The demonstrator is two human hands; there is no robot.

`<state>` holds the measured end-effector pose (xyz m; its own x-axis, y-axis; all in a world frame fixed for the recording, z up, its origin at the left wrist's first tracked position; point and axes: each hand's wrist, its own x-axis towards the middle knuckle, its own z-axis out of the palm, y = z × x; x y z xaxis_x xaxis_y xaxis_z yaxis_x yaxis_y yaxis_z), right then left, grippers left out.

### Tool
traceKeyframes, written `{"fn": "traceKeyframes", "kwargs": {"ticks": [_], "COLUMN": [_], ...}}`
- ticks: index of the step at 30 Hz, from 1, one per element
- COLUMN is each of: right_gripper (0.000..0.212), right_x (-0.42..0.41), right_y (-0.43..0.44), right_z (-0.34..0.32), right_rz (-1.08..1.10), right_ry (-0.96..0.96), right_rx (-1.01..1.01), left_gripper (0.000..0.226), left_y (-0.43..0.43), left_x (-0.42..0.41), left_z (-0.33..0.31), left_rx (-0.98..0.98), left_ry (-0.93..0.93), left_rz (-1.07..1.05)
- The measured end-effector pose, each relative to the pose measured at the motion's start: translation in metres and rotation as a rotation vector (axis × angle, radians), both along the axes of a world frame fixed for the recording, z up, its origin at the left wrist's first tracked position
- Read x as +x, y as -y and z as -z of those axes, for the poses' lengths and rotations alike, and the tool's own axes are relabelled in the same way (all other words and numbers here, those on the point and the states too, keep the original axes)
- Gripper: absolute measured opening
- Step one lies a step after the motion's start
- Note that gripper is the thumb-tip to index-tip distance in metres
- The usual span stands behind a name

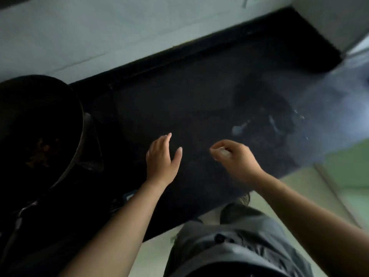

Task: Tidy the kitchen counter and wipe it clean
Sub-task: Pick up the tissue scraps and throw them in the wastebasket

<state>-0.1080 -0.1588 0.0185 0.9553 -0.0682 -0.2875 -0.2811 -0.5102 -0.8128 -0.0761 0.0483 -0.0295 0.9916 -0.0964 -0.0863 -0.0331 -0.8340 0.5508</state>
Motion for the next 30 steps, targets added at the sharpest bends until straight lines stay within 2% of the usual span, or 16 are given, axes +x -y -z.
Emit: {"fn": "traceKeyframes", "kwargs": {"ticks": [4,8,14,18,22,25,28,30], "right_gripper": [0.009,0.015,0.013,0.010,0.011,0.008,0.007,0.007], "right_x": [-0.075,-0.163,-0.305,-0.409,-0.525,-0.608,-0.672,-0.701], "right_y": [0.022,0.055,0.101,0.127,0.153,0.166,0.170,0.174], "right_z": [-0.012,-0.016,-0.024,-0.038,-0.041,-0.037,-0.037,-0.035], "right_rz": [0.207,0.411,0.857,1.149,1.392,1.620,1.837,1.957], "right_ry": [-0.037,-0.080,-0.070,-0.009,-0.004,-0.021,0.003,0.026], "right_rx": [0.045,0.015,0.063,0.119,0.085,0.046,0.055,0.072], "left_gripper": [0.049,0.030,0.019,0.024,0.026,0.022,0.021,0.023], "left_y": [0.027,0.070,0.157,0.246,0.335,0.391,0.435,0.461], "left_x": [-0.044,-0.111,-0.178,-0.244,-0.351,-0.441,-0.515,-0.550], "left_z": [-0.032,-0.046,-0.060,-0.068,-0.067,-0.067,-0.074,-0.078], "left_rx": [-0.287,-0.374,-0.294,-0.264,-0.265,-0.238,-0.192,-0.172], "left_ry": [-0.081,-0.294,-0.453,-0.484,-0.530,-0.528,-0.475,-0.470], "left_rz": [0.145,0.312,0.720,0.965,1.200,1.466,1.733,1.815]}}
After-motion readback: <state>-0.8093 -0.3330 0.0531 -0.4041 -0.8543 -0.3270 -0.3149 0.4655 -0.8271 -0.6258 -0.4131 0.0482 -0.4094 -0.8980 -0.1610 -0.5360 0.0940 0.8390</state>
